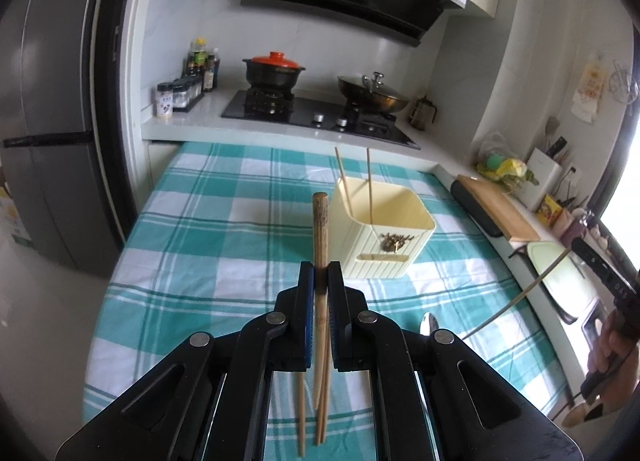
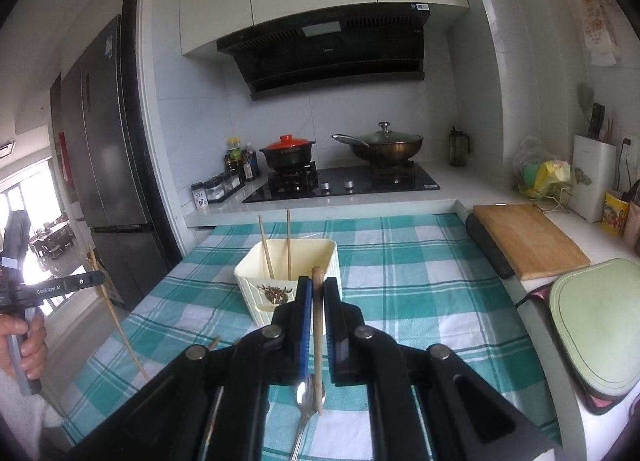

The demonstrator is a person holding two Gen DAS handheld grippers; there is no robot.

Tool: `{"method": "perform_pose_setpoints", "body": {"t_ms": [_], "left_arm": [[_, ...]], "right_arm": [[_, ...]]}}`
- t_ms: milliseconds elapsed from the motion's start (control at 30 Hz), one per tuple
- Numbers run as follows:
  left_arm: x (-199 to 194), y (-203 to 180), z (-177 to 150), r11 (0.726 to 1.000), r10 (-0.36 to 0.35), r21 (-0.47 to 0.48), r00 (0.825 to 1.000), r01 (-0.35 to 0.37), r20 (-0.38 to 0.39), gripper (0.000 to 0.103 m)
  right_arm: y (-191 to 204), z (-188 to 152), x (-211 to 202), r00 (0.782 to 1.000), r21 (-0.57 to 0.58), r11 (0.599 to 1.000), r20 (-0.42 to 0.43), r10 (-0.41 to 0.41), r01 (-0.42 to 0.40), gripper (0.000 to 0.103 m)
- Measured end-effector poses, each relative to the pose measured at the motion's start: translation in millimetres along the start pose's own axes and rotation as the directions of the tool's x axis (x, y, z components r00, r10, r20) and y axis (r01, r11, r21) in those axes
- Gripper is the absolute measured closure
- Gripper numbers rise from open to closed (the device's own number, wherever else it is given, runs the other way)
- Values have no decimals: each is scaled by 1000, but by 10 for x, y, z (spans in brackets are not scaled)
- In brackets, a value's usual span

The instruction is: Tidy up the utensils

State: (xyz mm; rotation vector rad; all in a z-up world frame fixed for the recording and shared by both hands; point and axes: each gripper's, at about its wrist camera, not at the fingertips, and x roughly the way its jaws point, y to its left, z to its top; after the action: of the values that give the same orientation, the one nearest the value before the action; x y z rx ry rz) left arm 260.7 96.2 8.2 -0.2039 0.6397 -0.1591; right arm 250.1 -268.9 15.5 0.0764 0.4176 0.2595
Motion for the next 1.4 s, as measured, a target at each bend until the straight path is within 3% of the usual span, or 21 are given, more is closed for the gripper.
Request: {"method": "perform_pose_setpoints", "body": {"t_ms": [367, 633, 767, 833, 967, 1033, 1100, 1200, 1367, 1400], "left_arm": [[-105, -19, 164, 998, -58, -35, 997, 59, 46, 98], [-128, -295, 981, 994, -95, -26, 977, 102, 188, 99], [98, -480, 1327, 997, -66, -21, 953, 75, 296, 99], [307, -557, 1439, 997, -52, -37, 949, 67, 310, 99], [894, -667, 1553, 997, -40, -58, 965, 57, 261, 99], [1219, -707, 1544, 998, -23, -60, 978, 36, 206, 99], [1537, -726, 1502, 998, -10, -60, 990, 18, 138, 99], [1962, -735, 1412, 998, 2, -60, 1000, 0, 29, 99], [2370, -764, 1304, 999, 13, -49, 997, -17, -78, 97], [2398, -759, 1299, 998, 17, -54, 996, -22, -90, 89]], "right_arm": [[22, 256, 67, 1000, -49, 999, 17, -8, 9, 97], [191, 976, 389, 994, -94, 996, 111, 18, -8, 97], [282, 1265, 635, 979, -95, 995, 202, 28, -9, 97], [299, 1337, 849, 977, -93, 995, 210, 41, -22, 97], [253, 1328, 1467, 995, -57, 997, 79, 54, -49, 97], [231, 1238, 1811, 999, -66, 997, -27, 44, -46, 97], [176, 1135, 2131, 988, -56, 997, -151, 40, -49, 97], [74, 977, 2523, 953, -38, 998, -301, 34, -48, 97], [-26, 876, 2797, 935, -21, 999, -354, 33, -43, 94], [-51, 874, 2813, 936, -4, 999, -351, 42, -46, 89]]}}
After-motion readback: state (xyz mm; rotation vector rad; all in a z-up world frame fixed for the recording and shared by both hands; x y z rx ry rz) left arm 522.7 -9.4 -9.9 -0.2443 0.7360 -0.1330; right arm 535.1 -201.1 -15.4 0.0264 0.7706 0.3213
